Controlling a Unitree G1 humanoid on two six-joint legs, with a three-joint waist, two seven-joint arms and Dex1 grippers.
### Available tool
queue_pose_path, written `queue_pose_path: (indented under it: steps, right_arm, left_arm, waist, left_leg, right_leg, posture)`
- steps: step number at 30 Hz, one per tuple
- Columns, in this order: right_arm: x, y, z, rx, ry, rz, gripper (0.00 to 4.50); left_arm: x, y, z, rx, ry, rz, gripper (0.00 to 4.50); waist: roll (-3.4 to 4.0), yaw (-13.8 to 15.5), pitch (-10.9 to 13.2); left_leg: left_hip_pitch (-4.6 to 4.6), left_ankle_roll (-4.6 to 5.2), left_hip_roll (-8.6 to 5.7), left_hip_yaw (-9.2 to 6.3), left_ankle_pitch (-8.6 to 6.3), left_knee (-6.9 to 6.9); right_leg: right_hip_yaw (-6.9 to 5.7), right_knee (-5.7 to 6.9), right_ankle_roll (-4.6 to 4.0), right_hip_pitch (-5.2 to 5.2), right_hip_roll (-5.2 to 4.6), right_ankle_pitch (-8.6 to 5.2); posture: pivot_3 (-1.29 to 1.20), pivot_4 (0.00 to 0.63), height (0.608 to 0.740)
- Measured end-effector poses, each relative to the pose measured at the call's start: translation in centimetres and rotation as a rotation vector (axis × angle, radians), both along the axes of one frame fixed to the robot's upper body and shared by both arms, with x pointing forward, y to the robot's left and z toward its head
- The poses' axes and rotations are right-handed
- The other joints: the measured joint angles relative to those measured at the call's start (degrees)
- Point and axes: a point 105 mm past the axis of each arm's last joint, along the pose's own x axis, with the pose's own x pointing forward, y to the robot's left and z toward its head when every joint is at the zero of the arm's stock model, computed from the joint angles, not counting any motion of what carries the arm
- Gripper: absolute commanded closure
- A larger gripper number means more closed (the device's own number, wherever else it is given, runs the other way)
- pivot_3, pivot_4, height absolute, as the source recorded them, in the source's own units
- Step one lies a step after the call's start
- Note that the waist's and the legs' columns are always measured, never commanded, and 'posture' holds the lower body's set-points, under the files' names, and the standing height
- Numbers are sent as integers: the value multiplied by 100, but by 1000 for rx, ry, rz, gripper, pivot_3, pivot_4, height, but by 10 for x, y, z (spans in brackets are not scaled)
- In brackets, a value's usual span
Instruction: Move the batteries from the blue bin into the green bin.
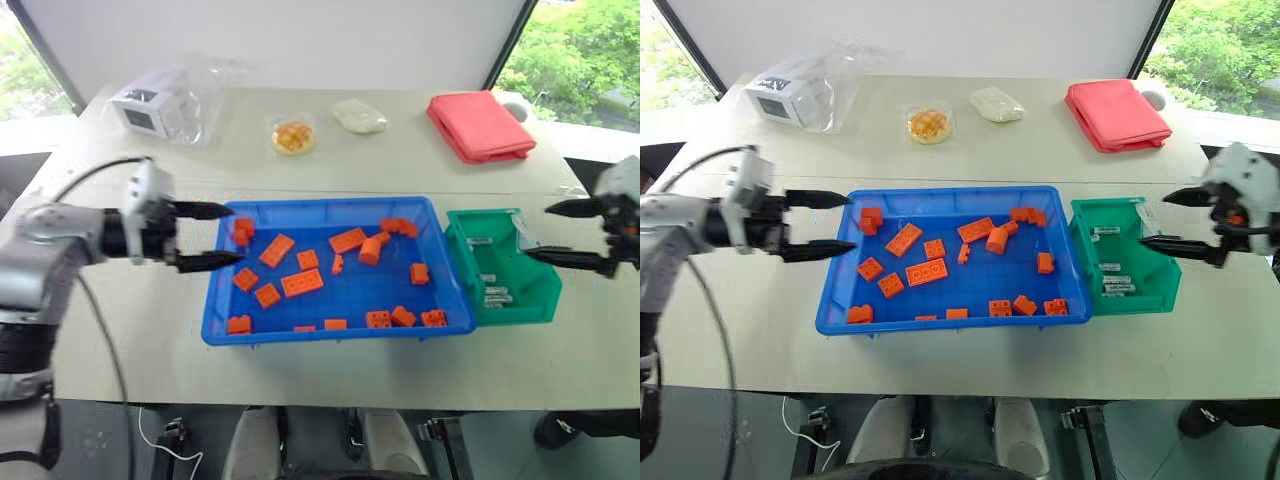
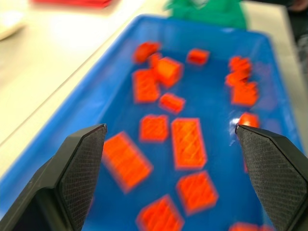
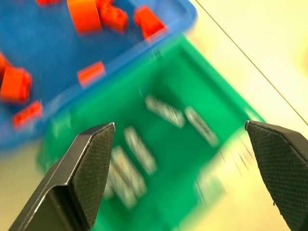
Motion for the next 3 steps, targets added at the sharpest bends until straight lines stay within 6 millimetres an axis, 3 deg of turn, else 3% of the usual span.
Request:
queue_pose_path:
  steps: [3]
  right_arm:
    - [-15, -10, -5, 42, 56, 27, 46]
  left_arm:
    - [-9, 29, 9, 42, 14, 57, 0]
  waist:
    - [2, -31, 0]
  left_leg:
    - [11, 0, 5, 4, 0, -1]
  right_leg:
    - [0, 1, -7, 4, -1, -2]
  posture:
    - [0, 150, 734]
